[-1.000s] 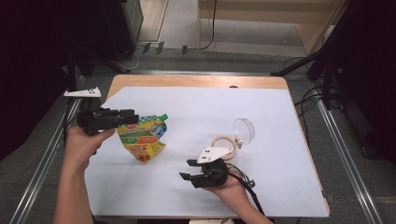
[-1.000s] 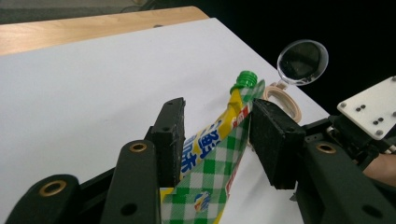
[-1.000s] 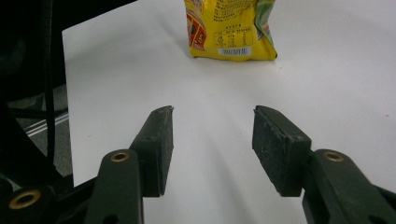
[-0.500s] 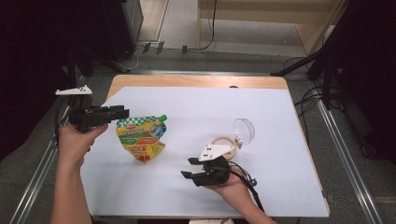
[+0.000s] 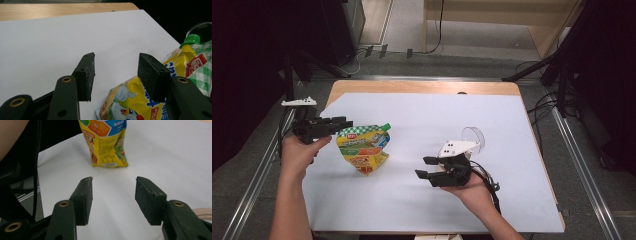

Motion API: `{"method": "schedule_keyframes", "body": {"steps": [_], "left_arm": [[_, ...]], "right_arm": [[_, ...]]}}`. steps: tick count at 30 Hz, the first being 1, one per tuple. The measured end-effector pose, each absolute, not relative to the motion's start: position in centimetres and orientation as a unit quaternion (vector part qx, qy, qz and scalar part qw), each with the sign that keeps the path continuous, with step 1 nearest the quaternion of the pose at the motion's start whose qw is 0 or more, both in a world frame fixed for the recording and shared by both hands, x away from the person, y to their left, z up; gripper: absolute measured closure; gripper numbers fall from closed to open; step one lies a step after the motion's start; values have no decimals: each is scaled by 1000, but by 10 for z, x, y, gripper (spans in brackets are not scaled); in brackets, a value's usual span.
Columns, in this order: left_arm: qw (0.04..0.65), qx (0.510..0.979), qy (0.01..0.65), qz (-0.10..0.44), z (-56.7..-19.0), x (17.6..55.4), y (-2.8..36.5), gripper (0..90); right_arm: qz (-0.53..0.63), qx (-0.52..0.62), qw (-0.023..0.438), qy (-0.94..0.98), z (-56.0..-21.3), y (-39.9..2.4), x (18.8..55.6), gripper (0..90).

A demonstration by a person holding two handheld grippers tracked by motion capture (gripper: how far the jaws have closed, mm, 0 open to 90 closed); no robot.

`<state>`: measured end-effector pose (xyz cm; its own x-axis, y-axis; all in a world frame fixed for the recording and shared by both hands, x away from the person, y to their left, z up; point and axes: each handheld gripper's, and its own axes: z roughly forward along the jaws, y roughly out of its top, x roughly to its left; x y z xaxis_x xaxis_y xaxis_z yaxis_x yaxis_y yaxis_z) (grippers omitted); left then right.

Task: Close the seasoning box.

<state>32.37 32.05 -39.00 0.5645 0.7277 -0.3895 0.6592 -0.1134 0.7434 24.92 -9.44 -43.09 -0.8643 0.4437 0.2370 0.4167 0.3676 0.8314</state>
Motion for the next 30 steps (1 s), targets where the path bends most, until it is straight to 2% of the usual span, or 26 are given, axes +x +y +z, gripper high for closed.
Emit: {"method": "schedule_keyframes", "body": {"steps": [9, 30], "left_arm": [[465, 741, 484, 24, -405, 328, 326, 449], [438, 756, 486, -4, -434, 331, 318, 450]], "right_arm": [[499, 271, 32, 823, -412, -114, 256, 495], [501, 299, 57, 810, -380, -162, 269, 498]]}}
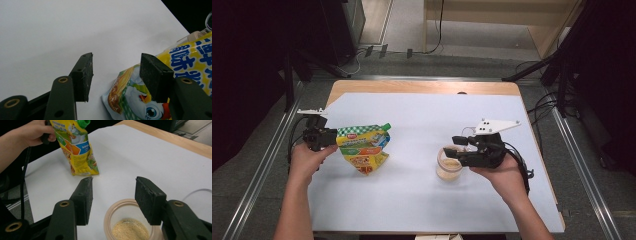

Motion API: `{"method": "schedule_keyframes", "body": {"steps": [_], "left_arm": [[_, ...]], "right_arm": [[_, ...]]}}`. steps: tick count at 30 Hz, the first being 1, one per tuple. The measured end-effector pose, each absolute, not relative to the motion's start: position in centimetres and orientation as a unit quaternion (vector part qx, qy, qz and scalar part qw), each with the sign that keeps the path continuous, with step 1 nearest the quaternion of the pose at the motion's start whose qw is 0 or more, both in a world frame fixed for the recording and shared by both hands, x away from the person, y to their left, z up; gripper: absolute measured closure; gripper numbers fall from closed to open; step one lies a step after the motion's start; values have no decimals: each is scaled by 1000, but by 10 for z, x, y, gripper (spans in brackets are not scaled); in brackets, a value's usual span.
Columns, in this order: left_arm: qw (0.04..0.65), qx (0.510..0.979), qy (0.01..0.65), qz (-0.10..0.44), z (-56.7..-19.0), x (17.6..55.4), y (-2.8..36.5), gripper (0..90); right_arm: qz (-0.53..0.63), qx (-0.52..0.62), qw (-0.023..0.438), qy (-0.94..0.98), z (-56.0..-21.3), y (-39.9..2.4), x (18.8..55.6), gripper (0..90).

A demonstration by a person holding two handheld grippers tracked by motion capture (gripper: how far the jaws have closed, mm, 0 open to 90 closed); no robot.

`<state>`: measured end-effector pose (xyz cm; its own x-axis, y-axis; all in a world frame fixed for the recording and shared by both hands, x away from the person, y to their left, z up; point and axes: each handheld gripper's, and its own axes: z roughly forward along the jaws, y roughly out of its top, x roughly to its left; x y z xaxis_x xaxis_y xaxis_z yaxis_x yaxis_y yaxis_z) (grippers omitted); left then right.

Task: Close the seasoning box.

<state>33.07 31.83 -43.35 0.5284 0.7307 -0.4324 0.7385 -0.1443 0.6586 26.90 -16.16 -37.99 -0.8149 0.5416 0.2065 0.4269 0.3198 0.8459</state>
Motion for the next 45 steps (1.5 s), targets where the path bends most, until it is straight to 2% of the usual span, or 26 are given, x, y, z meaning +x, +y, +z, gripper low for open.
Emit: {"method": "schedule_keyframes", "body": {"steps": [7, 18, 24, 34, 45], "left_arm": [[441, 757, 483, -6, -434, 330, 317, 450], [445, 755, 481, -12, -434, 329, 318, 447], [442, 756, 482, -11, -435, 330, 317, 447], [443, 757, 480, -12, -435, 329, 317, 447], [443, 752, 488, -11, -436, 331, 318, 446]], "right_arm": [[506, 312, 81, 800, -365, -185, 271, 538], [512, 370, 111, 767, -360, -230, 280, 710], [501, 409, 129, 751, -370, -247, 287, 900], [488, 431, 69, 756, -417, -239, 306, 900], [485, 404, 48, 774, -422, -217, 301, 900]]}}
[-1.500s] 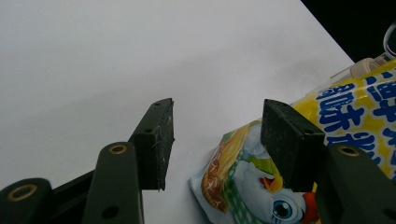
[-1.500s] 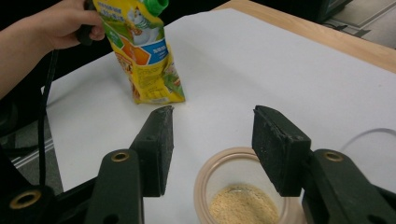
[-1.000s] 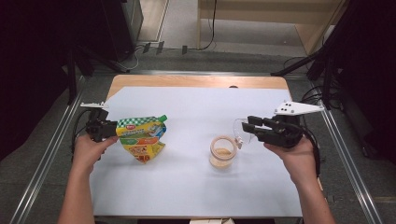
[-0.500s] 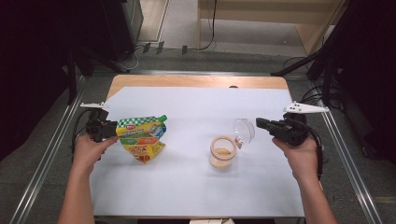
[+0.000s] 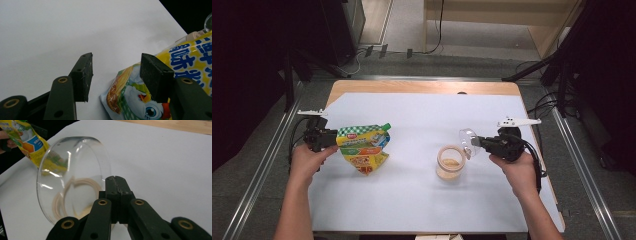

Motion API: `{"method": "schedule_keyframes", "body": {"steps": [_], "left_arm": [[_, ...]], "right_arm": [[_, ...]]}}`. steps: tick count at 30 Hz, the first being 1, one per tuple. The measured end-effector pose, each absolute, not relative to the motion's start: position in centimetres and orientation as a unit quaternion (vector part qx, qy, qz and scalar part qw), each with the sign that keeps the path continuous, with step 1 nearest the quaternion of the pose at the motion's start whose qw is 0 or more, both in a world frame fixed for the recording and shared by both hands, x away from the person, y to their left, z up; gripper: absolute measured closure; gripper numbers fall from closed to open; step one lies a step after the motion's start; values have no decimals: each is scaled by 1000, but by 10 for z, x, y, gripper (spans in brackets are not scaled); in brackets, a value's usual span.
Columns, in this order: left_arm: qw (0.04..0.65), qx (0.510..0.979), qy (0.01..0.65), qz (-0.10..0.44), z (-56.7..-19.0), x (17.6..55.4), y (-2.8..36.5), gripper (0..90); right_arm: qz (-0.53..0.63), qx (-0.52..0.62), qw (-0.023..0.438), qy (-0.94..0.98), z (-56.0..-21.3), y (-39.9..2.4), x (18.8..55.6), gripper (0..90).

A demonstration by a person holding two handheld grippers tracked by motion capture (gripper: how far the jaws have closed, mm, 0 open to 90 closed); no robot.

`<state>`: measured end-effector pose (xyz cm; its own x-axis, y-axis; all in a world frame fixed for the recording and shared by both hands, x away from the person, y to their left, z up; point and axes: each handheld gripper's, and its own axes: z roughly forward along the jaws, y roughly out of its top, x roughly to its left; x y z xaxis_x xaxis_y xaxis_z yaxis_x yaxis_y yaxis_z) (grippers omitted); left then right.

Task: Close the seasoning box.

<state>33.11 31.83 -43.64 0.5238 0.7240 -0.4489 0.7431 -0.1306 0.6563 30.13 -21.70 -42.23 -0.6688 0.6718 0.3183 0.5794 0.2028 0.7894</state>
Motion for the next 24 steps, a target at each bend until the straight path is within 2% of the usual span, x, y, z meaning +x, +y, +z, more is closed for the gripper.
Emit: {"method": "schedule_keyframes", "body": {"steps": [7, 12, 24], "left_arm": [[442, 752, 490, -13, -438, 332, 318, 441], [444, 751, 489, -10, -437, 332, 318, 440], [440, 753, 490, -11, -439, 333, 318, 433]], "right_arm": [[481, 387, 52, 785, -422, -206, 297, 900], [475, 380, 58, 791, -423, -200, 296, 831], [505, 411, 60, 757, -436, -229, 311, 436]]}}
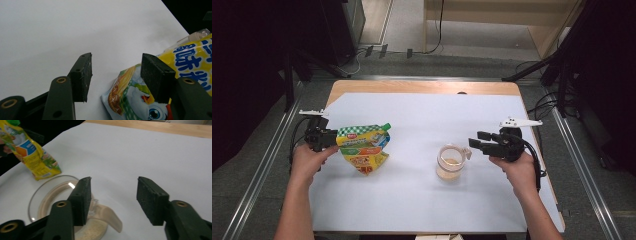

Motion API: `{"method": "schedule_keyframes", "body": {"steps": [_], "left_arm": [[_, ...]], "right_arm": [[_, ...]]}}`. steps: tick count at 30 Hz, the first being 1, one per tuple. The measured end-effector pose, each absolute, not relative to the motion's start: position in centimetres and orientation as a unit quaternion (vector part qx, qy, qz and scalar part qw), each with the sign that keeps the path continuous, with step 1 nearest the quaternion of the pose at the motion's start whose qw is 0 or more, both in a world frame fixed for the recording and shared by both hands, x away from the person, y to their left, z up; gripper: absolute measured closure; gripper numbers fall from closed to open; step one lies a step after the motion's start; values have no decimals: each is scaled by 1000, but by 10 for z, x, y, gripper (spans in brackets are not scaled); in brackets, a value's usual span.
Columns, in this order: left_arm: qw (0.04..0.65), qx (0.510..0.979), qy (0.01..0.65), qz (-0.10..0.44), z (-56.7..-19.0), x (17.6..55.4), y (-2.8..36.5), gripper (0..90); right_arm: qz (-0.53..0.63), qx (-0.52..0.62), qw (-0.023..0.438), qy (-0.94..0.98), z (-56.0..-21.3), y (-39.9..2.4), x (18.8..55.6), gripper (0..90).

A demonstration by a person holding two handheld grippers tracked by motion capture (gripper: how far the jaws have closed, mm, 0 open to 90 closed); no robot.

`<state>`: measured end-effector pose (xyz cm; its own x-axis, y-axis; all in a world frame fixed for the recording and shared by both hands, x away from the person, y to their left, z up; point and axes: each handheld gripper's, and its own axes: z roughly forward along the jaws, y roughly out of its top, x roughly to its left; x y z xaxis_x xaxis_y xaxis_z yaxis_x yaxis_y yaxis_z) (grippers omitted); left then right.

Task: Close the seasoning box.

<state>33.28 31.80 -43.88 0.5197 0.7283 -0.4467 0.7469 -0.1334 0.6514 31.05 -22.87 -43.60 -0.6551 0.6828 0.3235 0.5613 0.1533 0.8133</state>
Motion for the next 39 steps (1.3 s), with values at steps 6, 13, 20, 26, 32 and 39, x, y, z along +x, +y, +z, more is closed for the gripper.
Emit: {"method": "schedule_keyframes", "body": {"steps": [6, 13, 20, 26, 32, 39], "left_arm": [[439, 752, 491, -12, -439, 333, 317, 433], [436, 754, 492, -11, -440, 333, 317, 432], [433, 756, 491, -9, -441, 334, 317, 431], [432, 757, 490, -4, -442, 334, 315, 425], [423, 758, 496, -2, -445, 336, 313, 421], [419, 750, 511, 14, -449, 337, 309, 424]], "right_arm": [[490, 420, 110, 756, -446, -245, 315, 353], [471, 416, 138, 766, -460, -259, 321, 310], [460, 422, 143, 768, -472, -272, 326, 290], [459, 438, 142, 760, -480, -284, 329, 256], [429, 458, 135, 767, -492, -290, 332, 255], [412, 463, 136, 773, -499, -286, 334, 247]]}}
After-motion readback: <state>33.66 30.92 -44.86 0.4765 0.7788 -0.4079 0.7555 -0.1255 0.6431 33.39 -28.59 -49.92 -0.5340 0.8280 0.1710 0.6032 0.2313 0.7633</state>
